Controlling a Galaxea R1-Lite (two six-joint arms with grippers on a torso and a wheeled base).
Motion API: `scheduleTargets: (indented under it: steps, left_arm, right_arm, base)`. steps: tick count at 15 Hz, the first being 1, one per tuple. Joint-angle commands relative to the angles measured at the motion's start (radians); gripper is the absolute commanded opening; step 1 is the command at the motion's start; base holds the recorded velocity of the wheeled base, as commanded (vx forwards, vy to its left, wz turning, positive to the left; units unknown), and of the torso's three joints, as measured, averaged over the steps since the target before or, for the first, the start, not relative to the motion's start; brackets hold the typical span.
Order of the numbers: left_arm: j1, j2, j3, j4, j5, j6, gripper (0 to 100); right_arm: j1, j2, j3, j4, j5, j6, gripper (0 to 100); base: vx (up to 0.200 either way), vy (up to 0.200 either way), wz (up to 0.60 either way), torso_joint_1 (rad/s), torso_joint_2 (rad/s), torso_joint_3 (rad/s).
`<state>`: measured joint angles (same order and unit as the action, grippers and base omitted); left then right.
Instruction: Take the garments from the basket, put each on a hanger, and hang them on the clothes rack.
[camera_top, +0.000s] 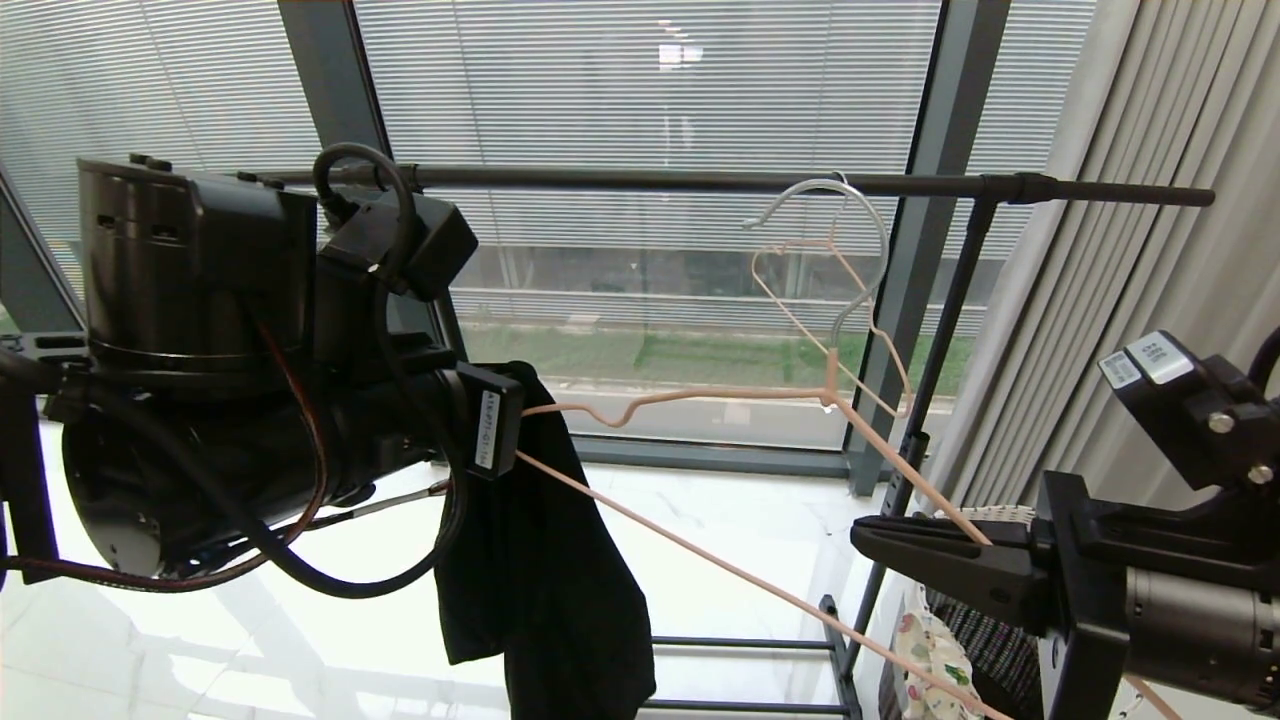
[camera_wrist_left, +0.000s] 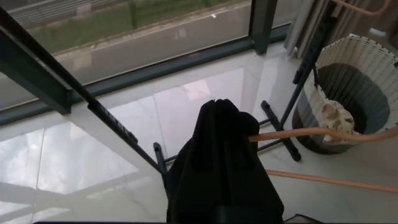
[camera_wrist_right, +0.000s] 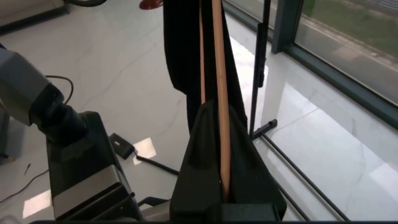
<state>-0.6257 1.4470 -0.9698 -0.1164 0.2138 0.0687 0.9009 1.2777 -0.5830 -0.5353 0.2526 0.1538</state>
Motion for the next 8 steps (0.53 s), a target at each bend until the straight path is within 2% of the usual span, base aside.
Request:
scheduleTargets:
  steps: [1, 3, 8]
  left_arm:
    - [-0.003, -0.007, 0.002, 0.0, -0.014, 0.022, 0]
    - [-0.003, -0.008, 0.0, 0.0, -0.03, 0.034, 0]
    - [-0.009, -0.037, 0.0, 0.0, -0.145, 0.066, 0]
  right_arm:
    - [0.012, 0.008, -0.003, 0.0, -0.001, 0.0, 0]
    - [0.027, 0.012, -0.003, 0.0, -0.001, 0.0, 0]
    - [0.081, 0.078, -0.006, -0.018, -0.003, -0.002, 0]
  base:
    - [0.0, 0.0, 0.0, 0.0, 0.0, 0.0]
    - [0.0, 0.0, 0.0, 0.0, 0.0, 0.0]
    - [0.0, 0.0, 0.0, 0.0, 0.0, 0.0]
